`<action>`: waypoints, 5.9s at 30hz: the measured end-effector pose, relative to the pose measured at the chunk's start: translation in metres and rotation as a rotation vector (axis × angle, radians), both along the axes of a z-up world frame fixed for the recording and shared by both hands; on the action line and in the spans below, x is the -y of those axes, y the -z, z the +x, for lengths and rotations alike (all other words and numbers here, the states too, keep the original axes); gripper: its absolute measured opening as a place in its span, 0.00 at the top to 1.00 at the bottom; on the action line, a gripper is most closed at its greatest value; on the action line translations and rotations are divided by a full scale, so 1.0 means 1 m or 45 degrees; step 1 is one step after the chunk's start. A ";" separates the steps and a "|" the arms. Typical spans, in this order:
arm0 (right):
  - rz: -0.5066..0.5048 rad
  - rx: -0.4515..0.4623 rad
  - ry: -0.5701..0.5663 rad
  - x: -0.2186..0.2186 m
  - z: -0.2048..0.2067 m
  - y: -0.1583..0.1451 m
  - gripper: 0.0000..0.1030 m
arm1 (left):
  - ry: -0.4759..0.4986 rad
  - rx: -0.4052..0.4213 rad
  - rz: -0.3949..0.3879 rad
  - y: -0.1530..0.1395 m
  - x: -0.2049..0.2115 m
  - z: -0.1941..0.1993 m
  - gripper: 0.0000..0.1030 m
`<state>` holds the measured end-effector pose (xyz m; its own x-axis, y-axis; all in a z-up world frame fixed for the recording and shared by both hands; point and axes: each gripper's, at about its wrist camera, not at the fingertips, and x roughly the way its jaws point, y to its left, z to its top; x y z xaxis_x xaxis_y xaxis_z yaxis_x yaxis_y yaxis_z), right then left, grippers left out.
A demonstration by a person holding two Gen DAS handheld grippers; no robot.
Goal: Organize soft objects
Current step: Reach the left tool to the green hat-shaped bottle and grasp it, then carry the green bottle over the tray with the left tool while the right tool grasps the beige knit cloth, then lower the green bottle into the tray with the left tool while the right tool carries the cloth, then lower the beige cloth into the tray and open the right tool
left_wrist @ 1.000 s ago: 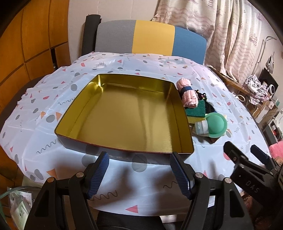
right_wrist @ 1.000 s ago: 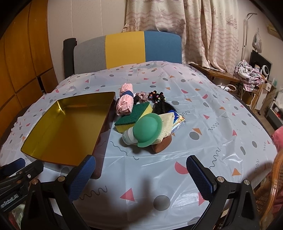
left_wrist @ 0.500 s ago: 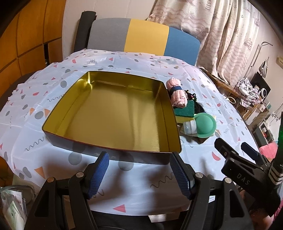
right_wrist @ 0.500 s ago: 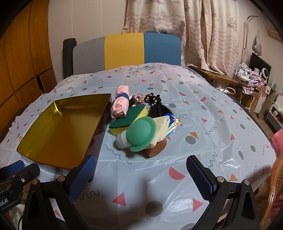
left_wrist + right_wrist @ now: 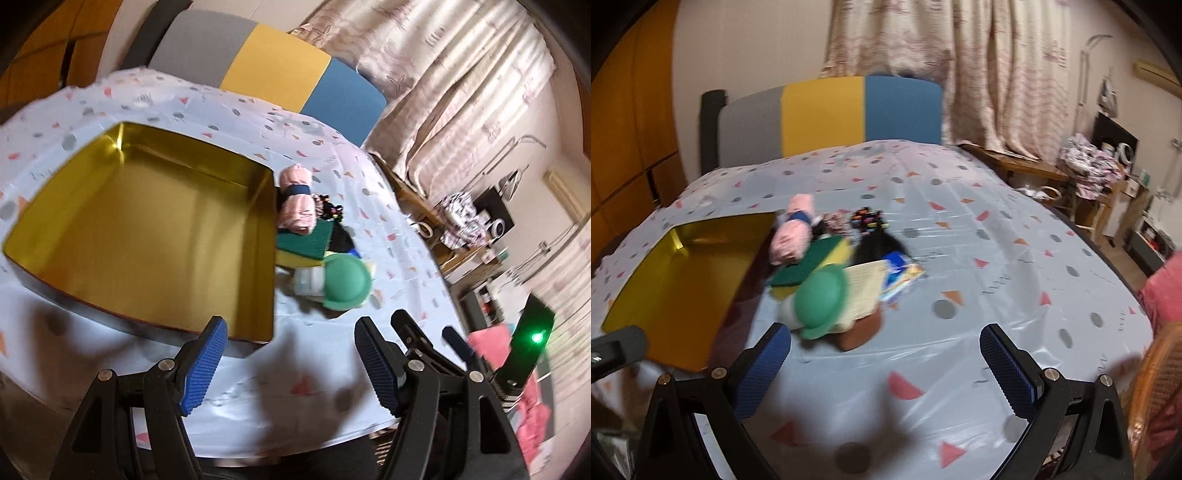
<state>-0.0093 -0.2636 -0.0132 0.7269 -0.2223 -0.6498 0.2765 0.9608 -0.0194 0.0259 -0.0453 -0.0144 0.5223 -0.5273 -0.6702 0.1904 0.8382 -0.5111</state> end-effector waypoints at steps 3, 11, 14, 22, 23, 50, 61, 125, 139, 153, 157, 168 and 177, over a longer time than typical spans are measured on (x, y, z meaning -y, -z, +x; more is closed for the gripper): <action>0.022 -0.006 0.059 0.017 0.001 0.000 0.00 | 0.029 -0.011 0.025 0.001 0.018 0.007 0.30; 0.065 -0.044 0.197 0.055 0.002 0.007 0.00 | 0.141 0.095 0.137 -0.004 0.072 0.022 0.24; 0.080 -0.067 0.237 0.065 0.002 0.013 0.00 | 0.182 0.148 0.242 -0.001 0.095 0.031 0.24; 0.094 -0.114 0.318 0.085 0.002 0.029 0.00 | 0.218 0.017 0.298 0.030 0.132 0.079 0.24; 0.103 -0.123 0.328 0.087 0.002 0.031 0.00 | 0.218 0.003 0.285 0.031 0.137 0.085 0.24; 0.135 -0.170 0.280 0.081 0.007 0.046 0.00 | 0.295 0.159 0.317 0.049 0.106 0.023 0.50; 0.126 -0.166 0.264 0.077 0.007 0.045 0.00 | 0.228 -0.044 0.292 0.077 0.093 0.021 0.48; 0.561 0.102 -0.035 0.041 0.061 -0.004 0.88 | -0.211 -0.175 0.128 0.059 -0.117 0.200 0.54; 0.612 0.184 -0.096 0.026 0.046 -0.030 0.88 | -0.289 -0.119 0.184 0.046 -0.134 0.214 0.35; 0.671 0.219 -0.267 -0.012 0.075 -0.060 0.88 | -0.394 0.040 0.167 0.035 -0.130 0.099 0.35; 0.719 0.170 -0.352 -0.038 0.099 -0.057 0.88 | -0.349 0.031 0.143 0.037 -0.123 0.082 0.35; 0.855 0.013 -0.396 -0.091 0.164 -0.018 0.88 | -0.340 0.025 0.164 0.041 -0.122 0.060 0.35; 0.958 -0.035 -0.410 -0.126 0.226 0.001 0.88 | -0.436 0.006 0.134 0.042 -0.145 0.058 0.36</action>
